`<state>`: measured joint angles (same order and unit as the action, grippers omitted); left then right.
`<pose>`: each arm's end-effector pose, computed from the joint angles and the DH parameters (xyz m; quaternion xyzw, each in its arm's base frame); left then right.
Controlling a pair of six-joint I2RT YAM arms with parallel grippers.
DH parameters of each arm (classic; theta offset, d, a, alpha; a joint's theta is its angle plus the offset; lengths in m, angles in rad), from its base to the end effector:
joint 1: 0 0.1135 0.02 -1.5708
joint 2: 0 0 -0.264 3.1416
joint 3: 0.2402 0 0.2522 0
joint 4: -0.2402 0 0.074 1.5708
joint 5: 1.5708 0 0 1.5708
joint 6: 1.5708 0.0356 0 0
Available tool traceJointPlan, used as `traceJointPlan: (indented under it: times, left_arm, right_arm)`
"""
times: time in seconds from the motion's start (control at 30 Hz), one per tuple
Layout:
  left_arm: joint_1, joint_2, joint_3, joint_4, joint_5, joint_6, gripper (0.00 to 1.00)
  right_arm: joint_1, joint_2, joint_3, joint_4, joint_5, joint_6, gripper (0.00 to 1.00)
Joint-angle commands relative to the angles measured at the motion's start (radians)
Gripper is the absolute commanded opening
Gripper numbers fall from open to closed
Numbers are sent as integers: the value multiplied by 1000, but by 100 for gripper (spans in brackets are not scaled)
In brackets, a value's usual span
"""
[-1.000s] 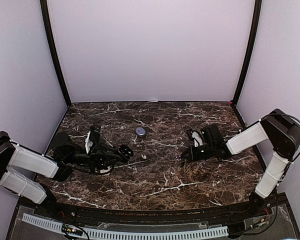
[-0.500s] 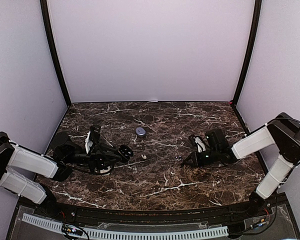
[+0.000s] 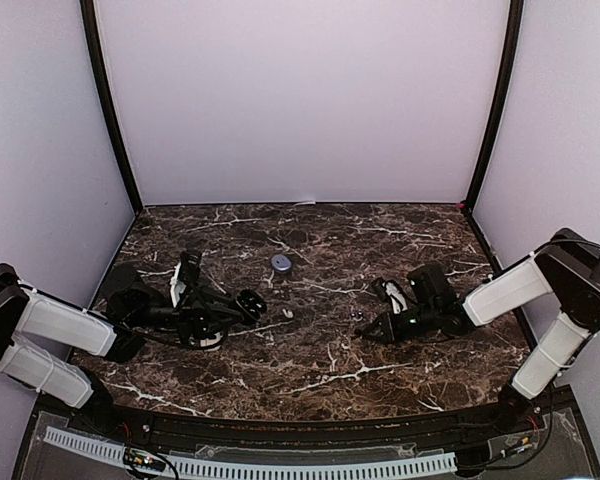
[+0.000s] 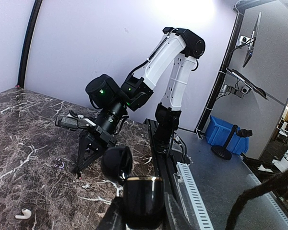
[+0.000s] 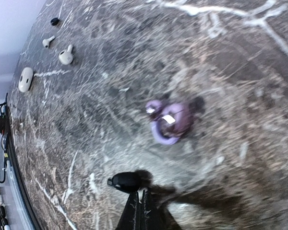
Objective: Insert the wireless bluetooth earbuds into the charging case
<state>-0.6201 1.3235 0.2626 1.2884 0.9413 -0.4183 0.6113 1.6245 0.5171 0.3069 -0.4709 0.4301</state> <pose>0.1622 -0.1512 0.2064 0.4090 0.5160 -0.5912 0.4657 0.2126 0.1687 0.1089 -0.1688 0.8895 0.3693 0.2094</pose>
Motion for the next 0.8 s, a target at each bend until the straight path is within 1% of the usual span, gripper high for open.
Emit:
traceJointPlan:
  times: [0.0, 0.13, 0.33, 0.57, 0.63, 0.73, 0.77]
  left_arm:
    - [-1, -11, 3, 15, 5, 10, 23]
    - [-1, -4, 6, 19, 5, 9, 24]
    - [-1, 13, 8, 40, 11, 0, 23]
    - [-1, 6, 2, 40, 7, -1, 23]
    - [-1, 5, 1, 40, 6, 0, 23]
    - [-1, 5, 2, 42, 5, -1, 23]
    - [-1, 5, 1, 43, 6, -1, 23]
  right_arm:
    - [57, -18, -42, 7, -8, 43, 0]
    - [101, -17, -50, -3, 26, 58, 0]
    - [105, -111, -72, -22, 84, 37, 0]
    - [105, -235, -97, -50, 195, -30, 0]
    - [105, -273, -120, -17, 213, -53, 0]
    - [105, -332, -185, 104, 222, -76, 1]
    - [106, -350, -214, 159, 220, -82, 3]
